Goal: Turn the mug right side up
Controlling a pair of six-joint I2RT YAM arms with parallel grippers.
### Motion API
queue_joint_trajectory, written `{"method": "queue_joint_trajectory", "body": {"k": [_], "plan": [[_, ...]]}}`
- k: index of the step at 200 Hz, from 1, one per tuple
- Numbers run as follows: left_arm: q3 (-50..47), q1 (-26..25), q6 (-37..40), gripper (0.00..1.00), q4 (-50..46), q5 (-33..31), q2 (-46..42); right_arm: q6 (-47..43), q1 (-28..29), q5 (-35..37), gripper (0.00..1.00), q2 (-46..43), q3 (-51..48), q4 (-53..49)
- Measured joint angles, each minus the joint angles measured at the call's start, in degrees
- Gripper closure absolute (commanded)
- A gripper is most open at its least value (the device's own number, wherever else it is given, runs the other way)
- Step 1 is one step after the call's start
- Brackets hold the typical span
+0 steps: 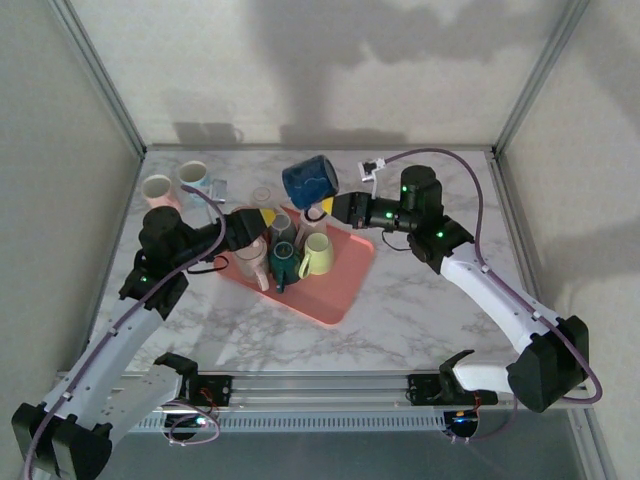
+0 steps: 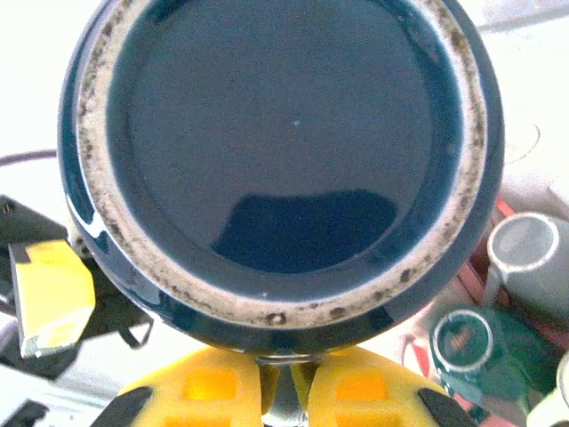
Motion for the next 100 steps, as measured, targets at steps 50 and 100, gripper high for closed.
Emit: {"method": "queue_joint_trajectory", "body": {"k": [50, 100], "plan": [[-6.4, -3.1, -12.0, 0.29, 17.8, -5.8, 1.9, 8.4, 0.0, 4.6, 1.00, 0.0, -0.1, 7.4], [-6.3, -7.9, -17.6, 0.32, 26.3, -9.2, 8.5, 12.7, 0.0, 6.4, 1.00, 0.0, -0.3, 10.7]]}}
